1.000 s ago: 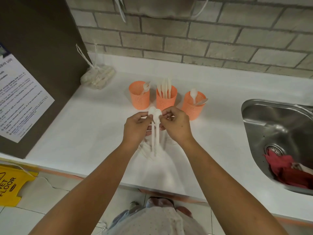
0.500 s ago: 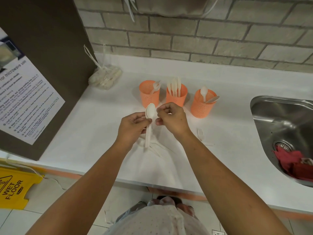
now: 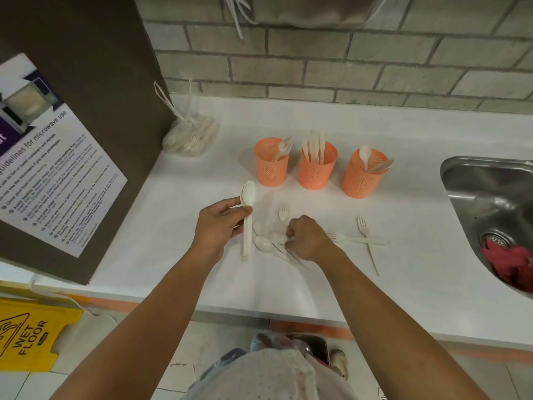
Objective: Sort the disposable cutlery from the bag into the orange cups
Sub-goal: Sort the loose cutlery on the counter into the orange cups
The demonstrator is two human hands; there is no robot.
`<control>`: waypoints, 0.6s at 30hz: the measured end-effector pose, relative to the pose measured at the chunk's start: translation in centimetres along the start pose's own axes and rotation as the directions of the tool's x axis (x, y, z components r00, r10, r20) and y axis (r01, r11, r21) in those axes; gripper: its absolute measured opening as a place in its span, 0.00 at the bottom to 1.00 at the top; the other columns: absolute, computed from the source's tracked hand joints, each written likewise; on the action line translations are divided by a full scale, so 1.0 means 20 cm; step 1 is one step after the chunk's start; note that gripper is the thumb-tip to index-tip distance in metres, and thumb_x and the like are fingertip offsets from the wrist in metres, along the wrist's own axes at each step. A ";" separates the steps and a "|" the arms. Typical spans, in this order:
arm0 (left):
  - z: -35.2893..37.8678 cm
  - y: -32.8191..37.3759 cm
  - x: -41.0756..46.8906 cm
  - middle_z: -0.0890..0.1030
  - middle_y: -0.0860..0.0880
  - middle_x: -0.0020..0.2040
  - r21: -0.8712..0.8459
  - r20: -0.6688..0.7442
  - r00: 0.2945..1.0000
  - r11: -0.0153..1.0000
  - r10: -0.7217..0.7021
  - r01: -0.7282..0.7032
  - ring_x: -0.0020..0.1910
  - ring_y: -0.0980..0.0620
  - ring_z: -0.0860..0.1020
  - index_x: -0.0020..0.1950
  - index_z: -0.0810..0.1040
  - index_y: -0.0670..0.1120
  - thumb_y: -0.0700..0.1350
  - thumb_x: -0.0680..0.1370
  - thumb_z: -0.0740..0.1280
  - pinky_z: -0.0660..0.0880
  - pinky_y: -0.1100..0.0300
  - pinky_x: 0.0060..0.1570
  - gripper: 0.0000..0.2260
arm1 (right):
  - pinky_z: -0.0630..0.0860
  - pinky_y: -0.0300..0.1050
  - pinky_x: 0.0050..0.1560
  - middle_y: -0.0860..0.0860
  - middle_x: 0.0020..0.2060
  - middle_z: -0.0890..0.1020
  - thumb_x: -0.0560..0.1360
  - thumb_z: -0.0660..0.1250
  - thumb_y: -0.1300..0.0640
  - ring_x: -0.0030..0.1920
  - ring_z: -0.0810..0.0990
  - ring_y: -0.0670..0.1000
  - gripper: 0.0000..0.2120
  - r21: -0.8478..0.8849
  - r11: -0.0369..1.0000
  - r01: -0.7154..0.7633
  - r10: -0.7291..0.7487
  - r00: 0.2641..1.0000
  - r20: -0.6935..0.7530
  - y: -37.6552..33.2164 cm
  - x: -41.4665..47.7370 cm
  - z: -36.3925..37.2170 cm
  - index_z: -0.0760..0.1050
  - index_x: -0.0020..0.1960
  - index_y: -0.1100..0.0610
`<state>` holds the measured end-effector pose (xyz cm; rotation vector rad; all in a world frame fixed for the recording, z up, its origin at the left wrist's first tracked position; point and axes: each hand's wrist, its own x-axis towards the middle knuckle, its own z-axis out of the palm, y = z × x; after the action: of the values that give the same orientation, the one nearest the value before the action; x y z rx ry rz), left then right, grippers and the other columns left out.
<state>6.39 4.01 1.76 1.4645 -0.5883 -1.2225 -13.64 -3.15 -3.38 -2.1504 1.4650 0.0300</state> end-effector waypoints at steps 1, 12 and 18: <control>0.00 0.00 0.00 0.88 0.46 0.45 0.002 0.007 1.000 1.000 -0.002 0.002 0.42 0.52 0.85 0.58 0.87 0.46 0.38 0.76 0.76 0.83 0.60 0.47 0.11 | 0.78 0.49 0.50 0.58 0.48 0.80 0.74 0.69 0.58 0.49 0.81 0.59 0.07 -0.020 1.000 0.002 -0.002 1.000 0.004 0.00 0.00 0.00 0.81 0.46 0.62; 0.04 -0.03 0.04 0.88 0.44 0.50 0.009 0.100 0.995 1.000 -0.026 0.025 0.46 0.50 0.86 0.59 0.87 0.46 0.39 0.76 0.76 0.82 0.58 0.49 0.11 | 0.70 0.42 0.38 0.56 0.41 0.82 0.69 0.70 0.64 0.40 0.78 0.54 0.04 0.101 0.987 -0.128 0.136 0.988 -0.070 0.08 -0.08 0.03 0.75 0.43 0.60; 0.14 -0.04 0.05 0.88 0.45 0.48 0.016 0.136 0.990 0.999 -0.038 0.036 0.41 0.52 0.84 0.57 0.87 0.46 0.39 0.76 0.76 0.81 0.62 0.43 0.11 | 0.68 0.36 0.35 0.48 0.36 0.77 0.70 0.70 0.65 0.36 0.76 0.47 0.09 0.357 0.921 -0.158 0.198 0.977 -0.080 0.14 -0.13 -0.01 0.73 0.47 0.56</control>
<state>4.05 2.15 1.04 1.4165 -0.6645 -1.3580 -17.10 -1.70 -3.59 -1.7533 1.5925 -0.2738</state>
